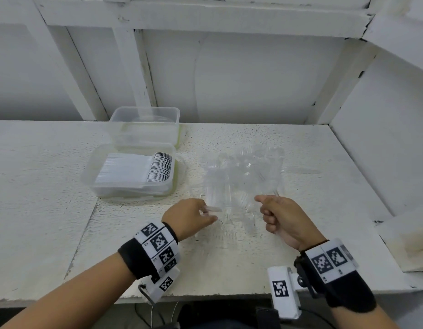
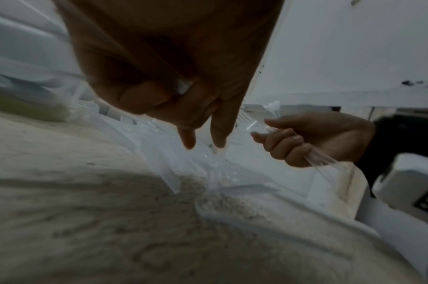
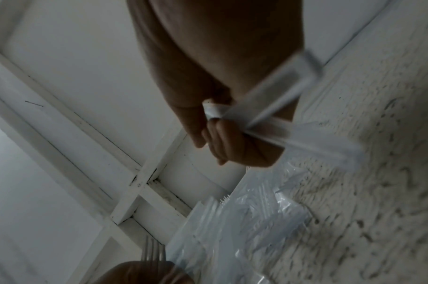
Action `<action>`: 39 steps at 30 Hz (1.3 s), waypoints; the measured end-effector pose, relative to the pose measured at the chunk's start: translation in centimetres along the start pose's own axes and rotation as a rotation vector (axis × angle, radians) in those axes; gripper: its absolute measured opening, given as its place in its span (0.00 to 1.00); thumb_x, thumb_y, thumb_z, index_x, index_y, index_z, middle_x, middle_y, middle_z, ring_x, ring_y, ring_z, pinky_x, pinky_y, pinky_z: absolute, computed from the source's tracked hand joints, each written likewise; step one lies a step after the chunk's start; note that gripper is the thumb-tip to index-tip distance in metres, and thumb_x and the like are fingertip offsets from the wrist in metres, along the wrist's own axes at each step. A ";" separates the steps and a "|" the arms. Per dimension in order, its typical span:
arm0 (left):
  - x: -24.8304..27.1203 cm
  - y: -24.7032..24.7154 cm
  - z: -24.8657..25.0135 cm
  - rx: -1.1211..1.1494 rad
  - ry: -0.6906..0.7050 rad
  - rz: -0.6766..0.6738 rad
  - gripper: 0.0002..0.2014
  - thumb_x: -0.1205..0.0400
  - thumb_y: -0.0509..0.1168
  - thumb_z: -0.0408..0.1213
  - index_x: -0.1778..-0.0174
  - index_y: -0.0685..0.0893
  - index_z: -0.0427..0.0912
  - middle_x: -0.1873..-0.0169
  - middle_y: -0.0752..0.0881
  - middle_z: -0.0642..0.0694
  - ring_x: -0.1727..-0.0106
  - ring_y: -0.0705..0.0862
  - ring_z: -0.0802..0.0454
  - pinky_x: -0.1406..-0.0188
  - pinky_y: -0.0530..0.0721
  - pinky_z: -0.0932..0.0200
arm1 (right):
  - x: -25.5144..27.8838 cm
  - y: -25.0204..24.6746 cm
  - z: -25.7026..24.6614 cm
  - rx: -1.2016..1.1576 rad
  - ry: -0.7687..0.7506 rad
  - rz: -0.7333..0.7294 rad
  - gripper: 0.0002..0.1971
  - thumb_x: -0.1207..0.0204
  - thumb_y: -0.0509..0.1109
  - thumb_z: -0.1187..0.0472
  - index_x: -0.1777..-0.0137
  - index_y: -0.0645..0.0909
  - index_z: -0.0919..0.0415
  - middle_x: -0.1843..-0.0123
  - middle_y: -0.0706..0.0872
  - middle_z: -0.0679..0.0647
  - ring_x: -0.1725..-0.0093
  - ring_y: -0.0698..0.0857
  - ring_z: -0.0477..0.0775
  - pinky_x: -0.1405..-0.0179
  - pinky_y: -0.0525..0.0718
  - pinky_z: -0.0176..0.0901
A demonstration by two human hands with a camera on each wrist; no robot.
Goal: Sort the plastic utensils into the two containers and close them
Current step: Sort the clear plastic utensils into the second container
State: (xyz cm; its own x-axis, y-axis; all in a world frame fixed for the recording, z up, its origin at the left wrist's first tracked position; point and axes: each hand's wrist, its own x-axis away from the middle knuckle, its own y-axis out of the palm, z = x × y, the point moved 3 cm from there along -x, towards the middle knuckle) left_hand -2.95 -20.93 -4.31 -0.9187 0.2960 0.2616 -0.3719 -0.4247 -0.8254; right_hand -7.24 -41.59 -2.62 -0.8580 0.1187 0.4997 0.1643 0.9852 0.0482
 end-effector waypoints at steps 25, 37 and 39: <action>1.9 -4.9 -2.5 0.634 -0.119 -0.006 0.05 0.22 0.68 0.33 0.62 0.81 0.38 0.77 0.86 0.48 0.84 0.64 0.57 0.85 0.63 0.68 | -4.9 4.5 -0.3 1.111 -0.144 -0.001 0.19 0.28 0.70 0.61 0.74 0.64 0.57 0.76 0.69 0.51 0.74 0.70 0.50 0.74 0.66 0.39; 2.7 -6.5 -2.1 0.747 -0.051 0.120 0.06 0.21 0.67 0.31 0.59 0.81 0.31 0.76 0.85 0.48 0.84 0.63 0.56 0.85 0.62 0.68 | 1.2 4.8 -5.0 -0.012 -0.102 -0.337 0.13 0.18 0.56 0.65 0.52 0.83 0.65 0.63 0.89 0.59 0.81 0.77 0.48 0.82 0.76 0.36; 2.8 -6.6 -2.0 0.759 -0.039 0.138 0.05 0.21 0.67 0.31 0.61 0.81 0.34 0.76 0.86 0.48 0.84 0.63 0.56 0.85 0.62 0.68 | 1.8 5.1 -4.9 -0.055 -0.094 -0.381 0.14 0.17 0.56 0.65 0.52 0.83 0.67 0.60 0.89 0.62 0.71 0.86 0.53 0.76 0.82 0.39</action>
State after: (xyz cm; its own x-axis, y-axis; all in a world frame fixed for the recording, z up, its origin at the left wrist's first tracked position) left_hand -2.75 -15.57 0.89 -0.9620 0.1734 0.2109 -0.2304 -0.9299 -0.2867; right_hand -5.63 -36.98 2.76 -0.9029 -0.2408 0.3561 -0.1507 0.9531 0.2623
